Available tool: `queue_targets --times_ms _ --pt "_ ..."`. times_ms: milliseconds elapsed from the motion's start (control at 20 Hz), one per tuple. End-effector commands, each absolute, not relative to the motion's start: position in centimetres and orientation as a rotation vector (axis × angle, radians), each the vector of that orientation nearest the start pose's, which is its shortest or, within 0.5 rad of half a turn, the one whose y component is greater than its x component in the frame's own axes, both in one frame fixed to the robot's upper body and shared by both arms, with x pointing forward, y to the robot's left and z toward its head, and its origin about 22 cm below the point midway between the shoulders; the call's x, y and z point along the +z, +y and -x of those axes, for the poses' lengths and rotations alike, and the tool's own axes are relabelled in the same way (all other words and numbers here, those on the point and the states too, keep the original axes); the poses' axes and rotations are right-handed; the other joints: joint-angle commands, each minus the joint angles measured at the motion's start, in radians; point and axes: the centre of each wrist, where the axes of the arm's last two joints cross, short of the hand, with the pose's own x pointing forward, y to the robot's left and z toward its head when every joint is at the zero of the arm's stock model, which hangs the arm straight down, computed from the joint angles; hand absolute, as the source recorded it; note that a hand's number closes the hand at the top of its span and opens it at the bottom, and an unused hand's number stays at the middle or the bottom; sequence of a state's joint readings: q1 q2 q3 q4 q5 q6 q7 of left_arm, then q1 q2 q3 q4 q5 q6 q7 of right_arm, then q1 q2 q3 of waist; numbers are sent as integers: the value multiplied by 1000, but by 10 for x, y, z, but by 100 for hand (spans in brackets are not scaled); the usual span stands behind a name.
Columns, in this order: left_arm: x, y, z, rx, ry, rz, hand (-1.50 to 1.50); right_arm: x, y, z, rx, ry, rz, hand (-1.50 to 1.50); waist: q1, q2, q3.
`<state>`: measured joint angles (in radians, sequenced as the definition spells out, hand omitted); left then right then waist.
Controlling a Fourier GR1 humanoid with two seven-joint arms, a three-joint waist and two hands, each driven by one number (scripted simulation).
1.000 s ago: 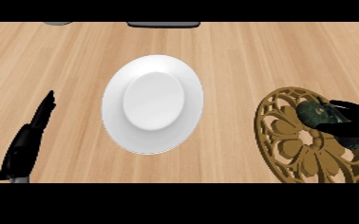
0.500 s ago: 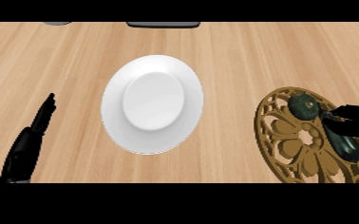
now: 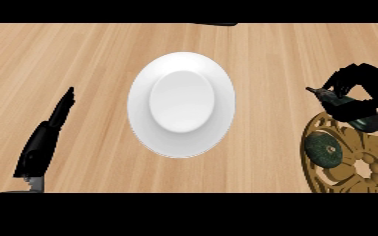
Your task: Pick the eggplant from the placemat and place it in the plate
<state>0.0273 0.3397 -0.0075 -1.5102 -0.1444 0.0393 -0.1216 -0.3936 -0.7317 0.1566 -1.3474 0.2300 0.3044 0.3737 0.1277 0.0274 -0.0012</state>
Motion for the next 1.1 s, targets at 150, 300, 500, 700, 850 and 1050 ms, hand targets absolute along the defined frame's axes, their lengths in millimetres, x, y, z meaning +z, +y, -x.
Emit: queue_targets --times_ms 150,300,500,700,850,1050 --pt "10 312 -244 -362 -1573 -396 0 131 -318 -360 1158 -1415 835 150 -27 3 6" --pt "2 320 -238 -346 -1553 -423 0 148 -316 -379 1135 -1563 917 150 -49 -6 4" --pt "1 321 -229 -323 -1533 -453 0 164 -311 -383 1086 -1848 822 150 -91 -22 3" --pt "3 326 -230 -311 -1520 -450 0 187 -285 -395 1077 -2026 619 150 -105 -25 2" --pt "4 327 -237 -299 -1524 -488 0 197 -266 -395 1123 -2065 443 150 -117 -27 1" --pt "2 331 -222 -305 -1521 -468 0 202 -216 -389 1181 -2108 386 150 -118 -29 1"
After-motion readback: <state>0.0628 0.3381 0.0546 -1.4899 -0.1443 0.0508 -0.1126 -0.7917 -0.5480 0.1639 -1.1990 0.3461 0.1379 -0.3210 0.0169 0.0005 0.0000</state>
